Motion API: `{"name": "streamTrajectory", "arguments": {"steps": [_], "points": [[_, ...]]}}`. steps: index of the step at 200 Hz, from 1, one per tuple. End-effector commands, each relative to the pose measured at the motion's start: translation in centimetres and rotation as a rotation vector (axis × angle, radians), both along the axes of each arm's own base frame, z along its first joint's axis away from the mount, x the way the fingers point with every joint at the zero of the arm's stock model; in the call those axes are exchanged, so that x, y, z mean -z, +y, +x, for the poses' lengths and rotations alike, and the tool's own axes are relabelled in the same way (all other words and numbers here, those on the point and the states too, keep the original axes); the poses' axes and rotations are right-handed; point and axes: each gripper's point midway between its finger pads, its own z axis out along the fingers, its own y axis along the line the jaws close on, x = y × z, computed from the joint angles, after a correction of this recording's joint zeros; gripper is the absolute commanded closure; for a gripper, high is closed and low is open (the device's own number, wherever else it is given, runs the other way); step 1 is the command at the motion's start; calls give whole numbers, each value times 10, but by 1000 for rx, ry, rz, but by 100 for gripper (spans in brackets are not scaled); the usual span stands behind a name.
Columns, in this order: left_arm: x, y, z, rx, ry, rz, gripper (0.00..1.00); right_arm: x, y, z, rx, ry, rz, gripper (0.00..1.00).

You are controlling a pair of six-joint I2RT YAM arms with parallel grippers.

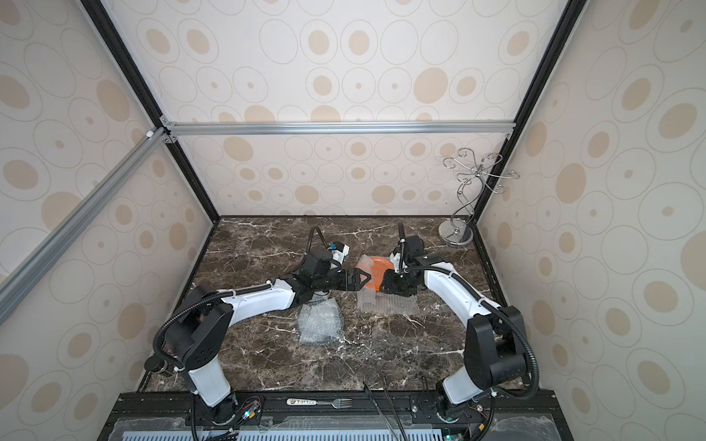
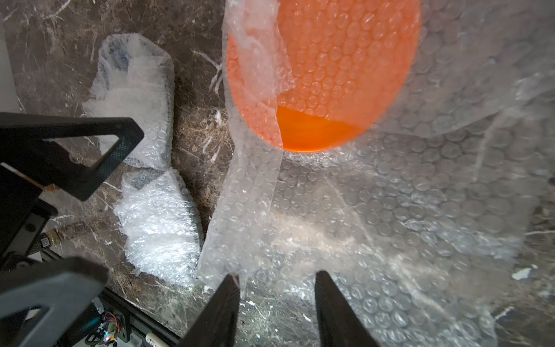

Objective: Unpack dinner plates from bubble wrap
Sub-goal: Unwrap the bubble wrap at the center of the board.

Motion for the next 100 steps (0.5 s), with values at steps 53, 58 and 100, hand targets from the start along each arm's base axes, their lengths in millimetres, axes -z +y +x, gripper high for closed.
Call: {"name": "streamTrajectory", "arguments": {"steps": [53,58,100], "points": [[-4,0,32,-63,-16,135,0,-16,-16,15,31,-16,50,46],[-3,0,33,-64,-18,149,0,-17,-17,17,34,-21,50,45],[7,-2,48,-78,-29,305,0,-17,-19,25,40,-2,52,20]]}}
